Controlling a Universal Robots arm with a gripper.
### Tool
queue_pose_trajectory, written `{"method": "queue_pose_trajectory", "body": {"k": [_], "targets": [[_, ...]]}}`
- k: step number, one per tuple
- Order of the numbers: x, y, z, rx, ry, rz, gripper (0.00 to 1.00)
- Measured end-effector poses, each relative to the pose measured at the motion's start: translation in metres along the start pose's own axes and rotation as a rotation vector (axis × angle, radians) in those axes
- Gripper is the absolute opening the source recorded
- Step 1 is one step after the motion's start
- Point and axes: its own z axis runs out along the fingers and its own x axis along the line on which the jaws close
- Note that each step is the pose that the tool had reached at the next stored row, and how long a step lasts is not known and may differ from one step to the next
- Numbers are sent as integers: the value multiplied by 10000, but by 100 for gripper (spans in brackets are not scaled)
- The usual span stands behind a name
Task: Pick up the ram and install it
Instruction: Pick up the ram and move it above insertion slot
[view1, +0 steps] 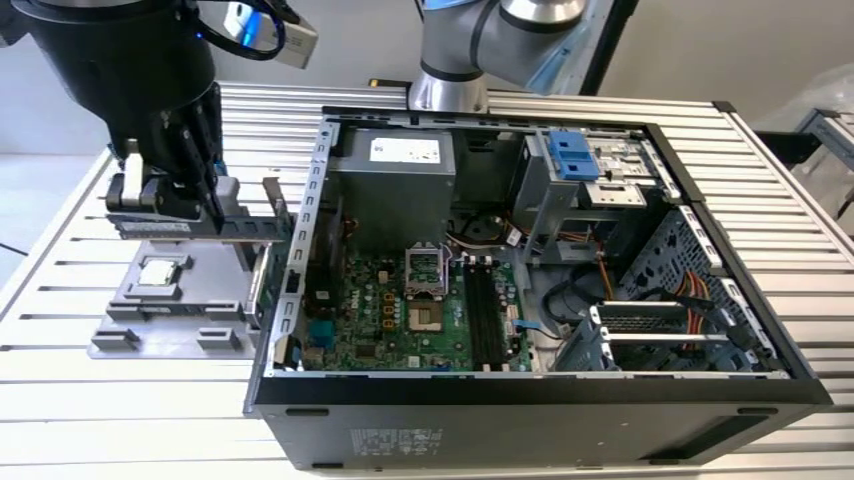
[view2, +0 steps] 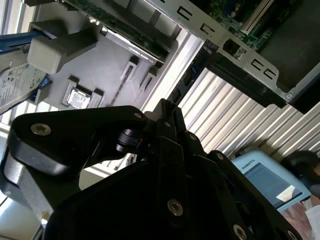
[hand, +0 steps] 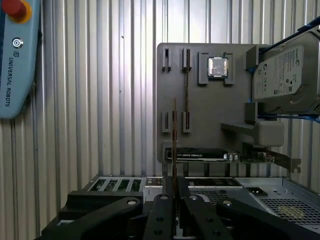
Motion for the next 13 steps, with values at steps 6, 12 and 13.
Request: {"method": "queue_pose_trajectory", "body": {"k": [6,12,13], "targets": [[-1,-75,-2,0,0,0,0],[-2,-149,-4,0,1,0,0],[-2,-161,-3,0,0,0,0]]}}
